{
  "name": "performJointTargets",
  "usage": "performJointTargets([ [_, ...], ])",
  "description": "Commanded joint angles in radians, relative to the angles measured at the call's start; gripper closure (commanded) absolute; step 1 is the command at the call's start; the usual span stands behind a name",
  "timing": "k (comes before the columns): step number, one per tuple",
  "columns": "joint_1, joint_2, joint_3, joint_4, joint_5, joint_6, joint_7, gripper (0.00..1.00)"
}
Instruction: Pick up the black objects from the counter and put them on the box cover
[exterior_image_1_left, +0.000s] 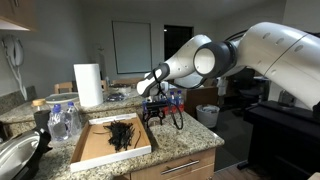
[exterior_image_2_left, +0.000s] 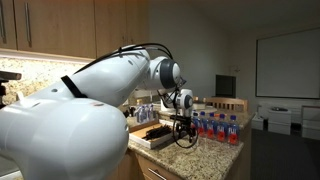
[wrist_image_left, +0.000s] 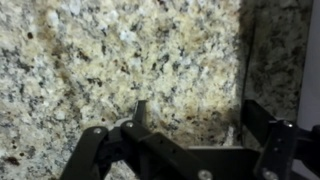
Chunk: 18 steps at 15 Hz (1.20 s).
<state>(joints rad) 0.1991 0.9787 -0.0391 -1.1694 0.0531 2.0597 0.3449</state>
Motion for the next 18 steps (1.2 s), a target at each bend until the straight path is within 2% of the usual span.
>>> performJointTargets([
  [1,0.008,-0.022,-0.035,-0.037,-0.044,-0.027,0.054,0.32],
  [10,0.027,-0.016,-0.072,-0.045,-0.138,-0.098,0.089,0.92],
  [14,0.033,-0.020,-0.075,-0.056,-0.164,-0.098,0.096,0.99],
  [18,0.063,-0.040,-0.101,-0.093,-0.213,-0.079,0.143,0.93],
])
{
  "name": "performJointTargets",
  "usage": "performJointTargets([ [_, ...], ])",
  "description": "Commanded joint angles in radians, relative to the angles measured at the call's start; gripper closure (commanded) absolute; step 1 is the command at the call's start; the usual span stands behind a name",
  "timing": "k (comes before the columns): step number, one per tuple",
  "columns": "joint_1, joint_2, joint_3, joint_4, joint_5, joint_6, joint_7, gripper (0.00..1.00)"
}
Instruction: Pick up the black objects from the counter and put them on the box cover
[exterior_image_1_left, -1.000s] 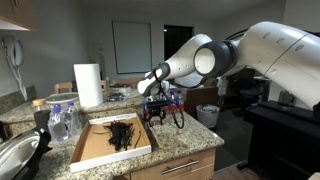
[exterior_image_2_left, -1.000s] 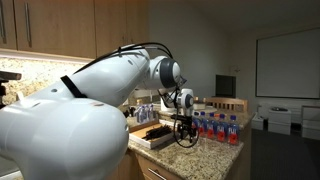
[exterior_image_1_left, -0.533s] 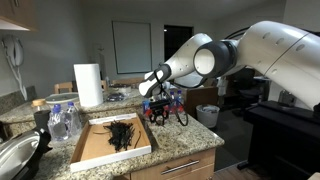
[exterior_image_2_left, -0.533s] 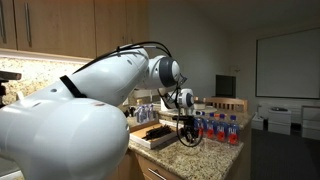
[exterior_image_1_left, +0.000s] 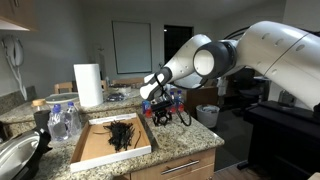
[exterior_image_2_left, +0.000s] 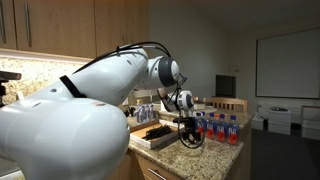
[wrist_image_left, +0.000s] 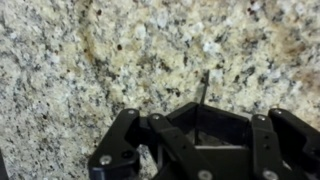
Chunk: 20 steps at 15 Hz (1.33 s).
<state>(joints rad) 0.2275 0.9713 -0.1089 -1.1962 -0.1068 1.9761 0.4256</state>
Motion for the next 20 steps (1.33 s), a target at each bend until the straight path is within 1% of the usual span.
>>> performJointTargets([
  [1,0.050,-0.040,-0.040,-0.076,-0.074,0.009,0.079,0.93],
  [5,0.139,-0.070,-0.092,-0.113,-0.197,0.003,0.170,0.93],
  [8,0.184,-0.084,-0.107,-0.137,-0.276,-0.009,0.224,0.93],
  [16,0.217,-0.147,-0.107,-0.206,-0.391,-0.004,0.334,0.93],
  [20,0.234,-0.202,-0.091,-0.245,-0.442,0.001,0.354,0.93],
])
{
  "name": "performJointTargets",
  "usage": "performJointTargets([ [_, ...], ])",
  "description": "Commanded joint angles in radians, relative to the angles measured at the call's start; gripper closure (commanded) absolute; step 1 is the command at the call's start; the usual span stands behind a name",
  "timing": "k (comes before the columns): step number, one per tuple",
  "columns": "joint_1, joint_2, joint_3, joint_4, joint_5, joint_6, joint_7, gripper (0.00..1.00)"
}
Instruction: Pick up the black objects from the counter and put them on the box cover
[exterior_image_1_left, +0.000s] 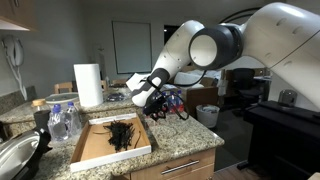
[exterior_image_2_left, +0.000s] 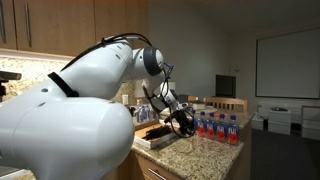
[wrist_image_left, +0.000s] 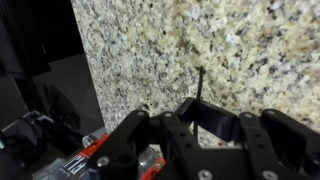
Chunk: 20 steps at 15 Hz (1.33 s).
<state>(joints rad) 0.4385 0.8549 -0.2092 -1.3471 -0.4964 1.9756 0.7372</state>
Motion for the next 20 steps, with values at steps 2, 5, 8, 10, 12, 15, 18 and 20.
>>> performJointTargets([
  [2,0.037,-0.111,0.022,-0.111,-0.077,0.003,0.040,0.93],
  [5,0.066,-0.141,0.046,-0.122,-0.118,-0.010,0.037,0.93],
  [8,0.094,-0.151,0.071,-0.097,-0.171,-0.046,0.033,0.93],
  [10,0.115,-0.145,0.092,-0.065,-0.205,-0.094,0.027,0.93],
  [12,0.134,-0.125,0.122,-0.015,-0.223,-0.156,0.011,0.93],
  [15,0.156,-0.060,0.183,0.098,-0.196,-0.270,-0.042,0.93],
  [18,0.179,0.057,0.228,0.264,-0.148,-0.410,-0.104,0.93],
  [20,0.196,0.143,0.229,0.384,-0.118,-0.507,-0.114,0.93],
])
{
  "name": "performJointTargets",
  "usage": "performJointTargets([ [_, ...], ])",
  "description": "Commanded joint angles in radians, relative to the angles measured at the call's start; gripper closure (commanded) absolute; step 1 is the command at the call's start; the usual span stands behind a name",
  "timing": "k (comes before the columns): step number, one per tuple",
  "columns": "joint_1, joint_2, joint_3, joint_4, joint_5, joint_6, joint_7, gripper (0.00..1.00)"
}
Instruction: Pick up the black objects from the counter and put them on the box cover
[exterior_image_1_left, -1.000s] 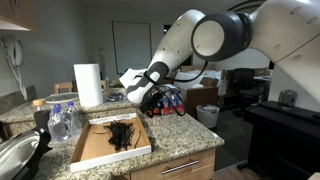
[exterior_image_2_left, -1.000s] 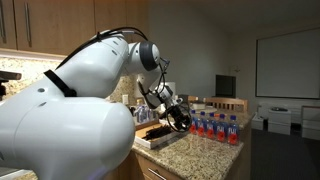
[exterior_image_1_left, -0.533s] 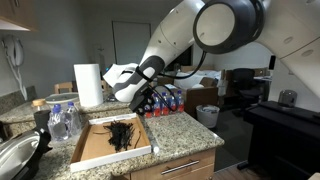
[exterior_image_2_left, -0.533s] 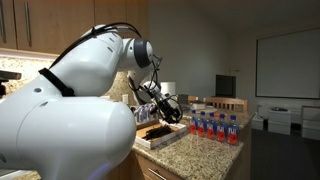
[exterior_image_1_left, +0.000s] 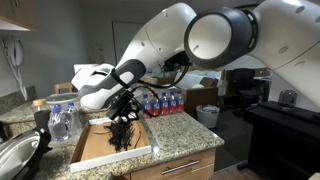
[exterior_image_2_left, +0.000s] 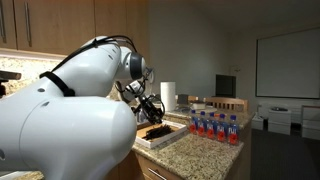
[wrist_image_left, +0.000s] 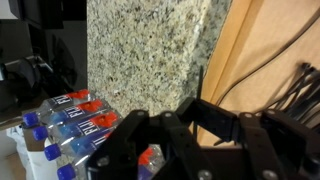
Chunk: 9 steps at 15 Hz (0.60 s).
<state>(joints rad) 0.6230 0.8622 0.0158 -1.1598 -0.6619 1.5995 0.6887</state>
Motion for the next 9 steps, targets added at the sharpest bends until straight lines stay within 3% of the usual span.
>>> performJointTargets([
  [1,0.010,0.176,0.002,0.250,0.066,-0.173,-0.063,0.93],
  [8,-0.020,0.403,0.009,0.624,0.145,-0.351,-0.097,0.95],
  [9,-0.002,0.396,-0.034,0.619,0.188,-0.332,-0.115,0.95],
])
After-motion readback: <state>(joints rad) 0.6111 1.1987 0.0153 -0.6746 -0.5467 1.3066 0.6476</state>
